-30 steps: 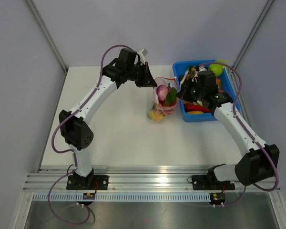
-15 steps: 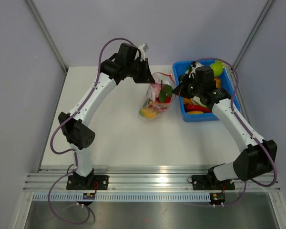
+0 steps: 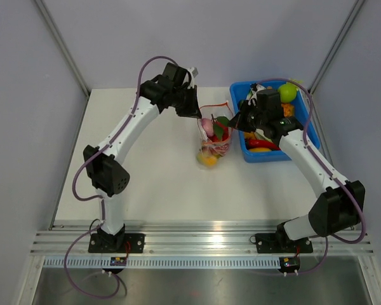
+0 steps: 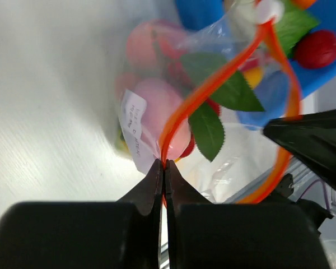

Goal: Place the food in the zip-top bag and seal the zipper
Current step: Adjust the zipper food storage bag at the center of the board.

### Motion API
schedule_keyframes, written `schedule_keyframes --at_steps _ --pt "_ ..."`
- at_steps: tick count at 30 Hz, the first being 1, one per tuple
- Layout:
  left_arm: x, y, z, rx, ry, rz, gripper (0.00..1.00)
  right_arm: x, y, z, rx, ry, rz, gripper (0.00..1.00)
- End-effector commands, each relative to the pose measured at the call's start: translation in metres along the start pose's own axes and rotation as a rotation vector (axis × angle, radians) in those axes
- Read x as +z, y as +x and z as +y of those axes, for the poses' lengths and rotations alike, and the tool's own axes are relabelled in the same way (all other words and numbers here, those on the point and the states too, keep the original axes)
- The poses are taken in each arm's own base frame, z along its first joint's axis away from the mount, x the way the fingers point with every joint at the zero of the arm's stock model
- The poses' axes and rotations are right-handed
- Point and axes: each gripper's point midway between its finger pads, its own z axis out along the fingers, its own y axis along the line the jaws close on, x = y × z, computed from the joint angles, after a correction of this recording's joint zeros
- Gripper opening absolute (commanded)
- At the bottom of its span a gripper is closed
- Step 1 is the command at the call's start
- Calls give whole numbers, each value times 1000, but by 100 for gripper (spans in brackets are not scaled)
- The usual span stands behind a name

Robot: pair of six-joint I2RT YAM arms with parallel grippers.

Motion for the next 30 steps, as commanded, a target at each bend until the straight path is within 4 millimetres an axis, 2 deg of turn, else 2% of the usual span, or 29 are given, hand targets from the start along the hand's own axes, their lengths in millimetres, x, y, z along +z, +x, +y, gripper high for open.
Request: schedule_keyframes --at_steps 1,4,5,6,8,14,15,16,18,19,22,25,28,30 --pt "-59 -37 -36 80 87 -190 0 -18 -24 23 -50 -53 -90 0" --pt "-30 -23 -16 56 37 -128 0 4 -4 6 -30 -20 -29 0" --pt "-13 -12 -5 40 10 -71 0 9 0 1 -25 -10 -16 0" --pt "-9 -9 -4 34 10 -49 0 13 4 -4 -20 3 -5 0" --pt "-7 -5 -10 30 44 -29 0 19 13 -10 -12 16 17 0" --pt "-29 -26 -34 50 131 -125 0 4 -5 1 -41 8 -30 2" --pt "-27 -26 -35 47 136 -120 0 2 -9 0 -49 23 -39 20" --pt "-25 -25 -38 41 151 -109 0 -4 -15 3 -68 26 -54 30" --pt "-24 -26 -41 31 169 -109 0 -15 -26 -1 -100 72 -93 58" --pt "-24 -26 -42 28 176 -107 0 -22 -35 0 -112 87 -121 64" --pt "-25 -29 -45 25 186 -119 0 -42 -54 -4 -145 154 -187 72" --pt "-30 -33 -48 32 197 -136 0 -59 -70 -7 -155 194 -241 72" --pt "-33 -35 -52 36 213 -143 0 -69 -81 -20 -134 226 -275 73" --pt "-36 -35 -55 40 224 -144 0 -72 -90 -40 -84 255 -290 72"
